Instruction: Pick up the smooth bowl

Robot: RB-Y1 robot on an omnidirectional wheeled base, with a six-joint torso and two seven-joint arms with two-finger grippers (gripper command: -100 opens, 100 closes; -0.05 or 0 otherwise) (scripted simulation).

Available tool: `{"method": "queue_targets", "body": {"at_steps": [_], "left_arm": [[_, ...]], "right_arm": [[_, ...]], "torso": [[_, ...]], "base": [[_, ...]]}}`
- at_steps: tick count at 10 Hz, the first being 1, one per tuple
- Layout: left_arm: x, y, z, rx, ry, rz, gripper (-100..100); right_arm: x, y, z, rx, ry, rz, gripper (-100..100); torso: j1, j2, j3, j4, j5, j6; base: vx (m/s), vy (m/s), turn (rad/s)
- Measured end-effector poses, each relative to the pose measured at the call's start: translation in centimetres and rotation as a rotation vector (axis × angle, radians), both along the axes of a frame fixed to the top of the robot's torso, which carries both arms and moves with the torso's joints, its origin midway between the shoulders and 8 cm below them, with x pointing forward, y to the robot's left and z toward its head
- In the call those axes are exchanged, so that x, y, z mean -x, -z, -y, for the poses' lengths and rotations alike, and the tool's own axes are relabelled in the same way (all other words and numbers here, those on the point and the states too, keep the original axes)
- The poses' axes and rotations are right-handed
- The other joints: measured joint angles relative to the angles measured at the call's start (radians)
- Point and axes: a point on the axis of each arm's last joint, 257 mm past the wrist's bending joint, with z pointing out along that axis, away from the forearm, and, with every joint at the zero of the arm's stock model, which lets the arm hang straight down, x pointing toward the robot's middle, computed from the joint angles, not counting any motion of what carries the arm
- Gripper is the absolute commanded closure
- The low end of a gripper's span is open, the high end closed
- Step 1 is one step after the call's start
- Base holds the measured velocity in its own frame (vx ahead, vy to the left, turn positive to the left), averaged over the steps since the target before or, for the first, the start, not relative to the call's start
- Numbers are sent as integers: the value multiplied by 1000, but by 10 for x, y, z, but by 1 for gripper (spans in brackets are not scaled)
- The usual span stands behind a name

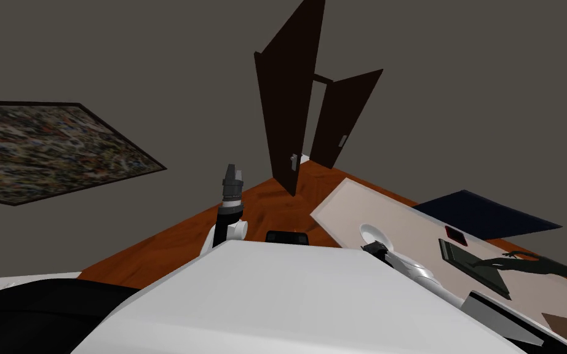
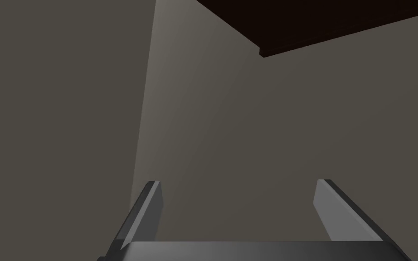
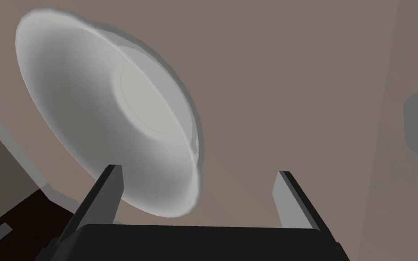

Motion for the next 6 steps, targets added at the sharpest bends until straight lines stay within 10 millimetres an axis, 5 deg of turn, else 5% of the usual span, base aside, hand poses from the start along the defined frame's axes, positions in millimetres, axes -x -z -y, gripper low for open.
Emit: {"method": "queue_targets", "body": {"at_steps": [3,4,5,6], "left_arm": [[0,0,0,0,0,0,0],[0,0,0,0,0,0,0],[0,0,0,0,0,0,0],[0,0,0,0,0,0,0]], "right_arm": [[16,6,4,31,3,-42,-100],[16,6,4,31,2,-43,0],[16,6,4,31,2,-43,-100],[15,10,-5,26,2,-43,-100]], "torso": [[0,2,1,0,0,1],[2,4,2,1,0,1],[2,5,3,1,0,1],[-1,5,3,1,0,1]], "base": [[46,-26,11],[0,0,0],[-5,-63,33],[-16,-82,38]]}}
